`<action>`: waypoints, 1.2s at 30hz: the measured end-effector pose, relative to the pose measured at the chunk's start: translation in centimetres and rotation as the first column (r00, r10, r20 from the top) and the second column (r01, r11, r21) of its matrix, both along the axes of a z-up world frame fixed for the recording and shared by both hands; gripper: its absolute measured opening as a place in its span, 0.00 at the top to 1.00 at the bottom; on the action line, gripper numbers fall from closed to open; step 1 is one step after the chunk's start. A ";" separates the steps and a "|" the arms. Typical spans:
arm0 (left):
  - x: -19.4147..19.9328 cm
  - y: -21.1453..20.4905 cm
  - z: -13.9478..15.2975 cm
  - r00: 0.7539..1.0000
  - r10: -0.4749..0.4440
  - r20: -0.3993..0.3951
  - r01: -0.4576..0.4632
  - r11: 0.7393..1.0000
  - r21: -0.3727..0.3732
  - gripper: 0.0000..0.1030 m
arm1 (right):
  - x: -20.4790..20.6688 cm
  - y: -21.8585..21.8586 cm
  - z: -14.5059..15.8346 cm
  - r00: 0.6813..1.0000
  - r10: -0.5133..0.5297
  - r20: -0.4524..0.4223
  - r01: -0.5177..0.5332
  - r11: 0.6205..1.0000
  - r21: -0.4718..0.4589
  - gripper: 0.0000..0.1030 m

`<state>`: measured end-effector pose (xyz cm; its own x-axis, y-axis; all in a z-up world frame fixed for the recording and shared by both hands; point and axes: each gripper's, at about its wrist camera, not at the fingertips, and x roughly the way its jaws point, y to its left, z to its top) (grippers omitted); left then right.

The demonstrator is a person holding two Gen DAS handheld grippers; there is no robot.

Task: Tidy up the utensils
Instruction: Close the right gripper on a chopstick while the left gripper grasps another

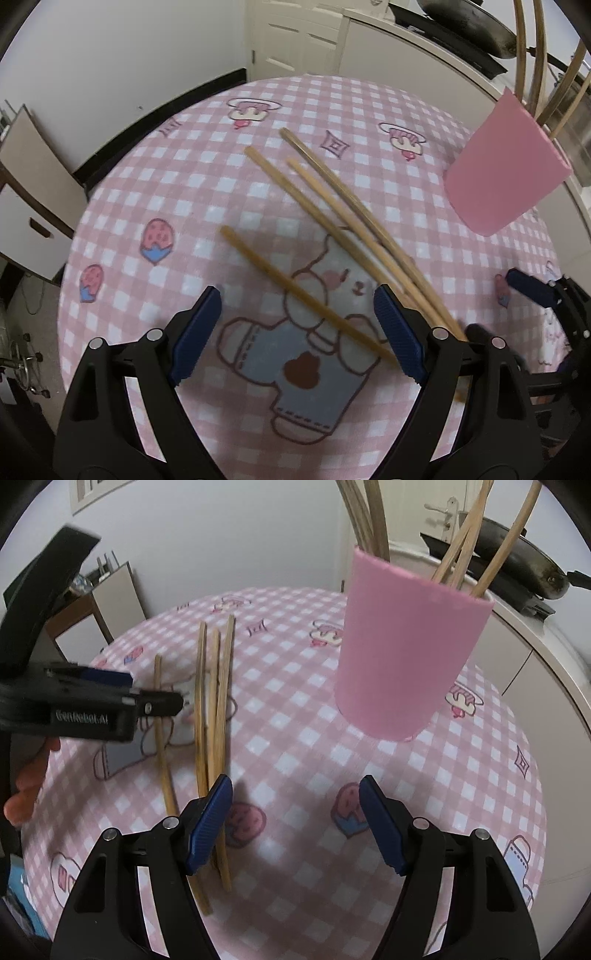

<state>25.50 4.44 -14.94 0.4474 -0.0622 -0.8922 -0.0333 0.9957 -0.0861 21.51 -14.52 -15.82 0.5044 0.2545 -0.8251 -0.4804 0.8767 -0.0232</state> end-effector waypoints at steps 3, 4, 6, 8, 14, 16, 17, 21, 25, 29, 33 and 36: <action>0.1 0.3 -0.4 1.000 0.018 0.003 -0.018 0.999 0.036 0.20 | 0.1 0.7 0.6 1.000 0.007 0.022 -0.007 1.000 0.017 0.37; 0.0 0.2 -0.4 1.000 0.020 0.016 -0.021 0.998 0.056 0.20 | 0.2 1.0 0.6 1.000 0.011 0.024 -0.012 1.000 0.019 0.38; 0.0 0.2 -0.6 0.999 0.020 0.035 -0.023 0.997 0.078 0.21 | 0.3 1.7 0.6 0.999 0.031 0.020 -0.031 0.999 0.023 0.45; 0.0 0.2 -0.5 0.998 0.026 0.049 -0.030 0.996 0.079 0.29 | 0.5 2.3 0.4 0.999 0.042 0.017 -0.042 0.999 0.018 0.50; -0.3 1.1 -0.1 0.998 0.011 0.056 -0.015 0.996 0.086 0.53 | 1.8 3.7 -0.5 0.997 0.067 -0.028 -0.067 0.998 0.011 0.63; -0.4 1.4 0.0 0.998 0.008 0.055 -0.013 0.996 0.084 0.58 | 1.8 4.1 -0.6 0.996 0.079 -0.034 -0.079 0.997 -0.009 0.63; -0.4 1.6 0.0 0.998 0.012 0.056 -0.017 0.996 0.088 0.64 | 2.0 4.4 -0.9 0.996 0.083 -0.043 -0.084 0.996 -0.027 0.63; -0.5 1.5 0.1 0.998 0.003 0.063 -0.009 0.995 0.095 0.69 | 2.5 4.6 -0.9 0.995 0.084 -0.049 -0.086 0.995 -0.042 0.74; -0.6 1.2 0.0 0.998 -0.017 0.069 0.009 0.995 0.103 0.72 | 1.6 3.7 -0.7 0.992 0.106 -0.070 -0.109 0.993 -0.038 0.94; -0.7 1.8 0.1 0.998 -0.027 0.063 0.023 0.997 0.075 0.75 | -0.5 2.3 -0.3 0.987 0.128 -0.100 -0.131 0.991 -0.024 0.95; -0.9 1.7 0.1 0.997 -0.048 0.060 0.044 0.997 0.069 0.79 | -3.1 1.7 -0.2 0.979 0.156 -0.133 -0.158 0.987 0.000 0.95; -1.2 1.2 0.2 0.995 -0.075 0.060 0.072 0.996 0.057 0.81 | -4.9 2.3 -0.2 0.969 0.196 -0.149 -0.196 0.981 0.014 0.95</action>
